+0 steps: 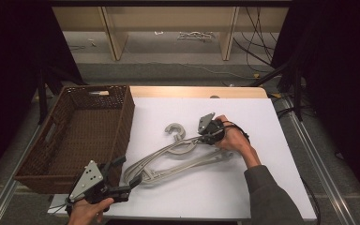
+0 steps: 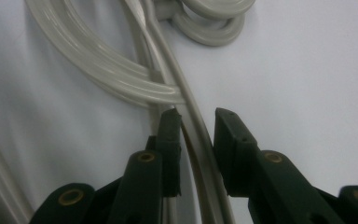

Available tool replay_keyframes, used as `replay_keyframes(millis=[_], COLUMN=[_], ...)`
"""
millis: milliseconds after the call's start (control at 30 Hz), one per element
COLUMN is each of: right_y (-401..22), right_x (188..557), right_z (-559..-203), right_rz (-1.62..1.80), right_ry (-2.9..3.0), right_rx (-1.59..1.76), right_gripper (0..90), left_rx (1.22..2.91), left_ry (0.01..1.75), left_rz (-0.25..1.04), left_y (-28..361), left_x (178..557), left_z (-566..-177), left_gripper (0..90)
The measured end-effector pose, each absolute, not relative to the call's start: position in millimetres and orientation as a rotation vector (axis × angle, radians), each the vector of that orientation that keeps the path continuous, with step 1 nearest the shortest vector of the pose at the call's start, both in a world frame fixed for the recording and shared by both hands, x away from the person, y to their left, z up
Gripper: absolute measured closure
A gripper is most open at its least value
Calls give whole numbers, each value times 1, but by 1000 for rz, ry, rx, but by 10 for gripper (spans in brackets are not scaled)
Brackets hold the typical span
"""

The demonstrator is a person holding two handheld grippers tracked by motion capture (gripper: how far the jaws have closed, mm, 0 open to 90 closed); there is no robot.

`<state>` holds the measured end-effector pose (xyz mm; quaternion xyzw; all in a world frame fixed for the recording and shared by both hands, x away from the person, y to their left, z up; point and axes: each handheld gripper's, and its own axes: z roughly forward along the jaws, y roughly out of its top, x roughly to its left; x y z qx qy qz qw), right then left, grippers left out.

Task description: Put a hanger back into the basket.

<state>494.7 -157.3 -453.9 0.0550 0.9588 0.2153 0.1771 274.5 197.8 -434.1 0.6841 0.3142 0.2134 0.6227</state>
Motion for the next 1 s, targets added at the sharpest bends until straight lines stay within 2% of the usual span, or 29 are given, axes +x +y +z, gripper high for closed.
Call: replay_keyframes(millis=[567, 1000], right_y=[-166, -173], right_x=[484, 471], right_z=[-438, -420], right_rz=[530, 542], right_ry=[2633, 2591], right_rx=[-121, -190], right_gripper=[811, 819], left_rx=[1575, 1638], left_ry=[722, 721], left_rz=[486, 472], left_y=[197, 181], left_x=[275, 278], left_z=[-435, -430], left_gripper=[164, 157])
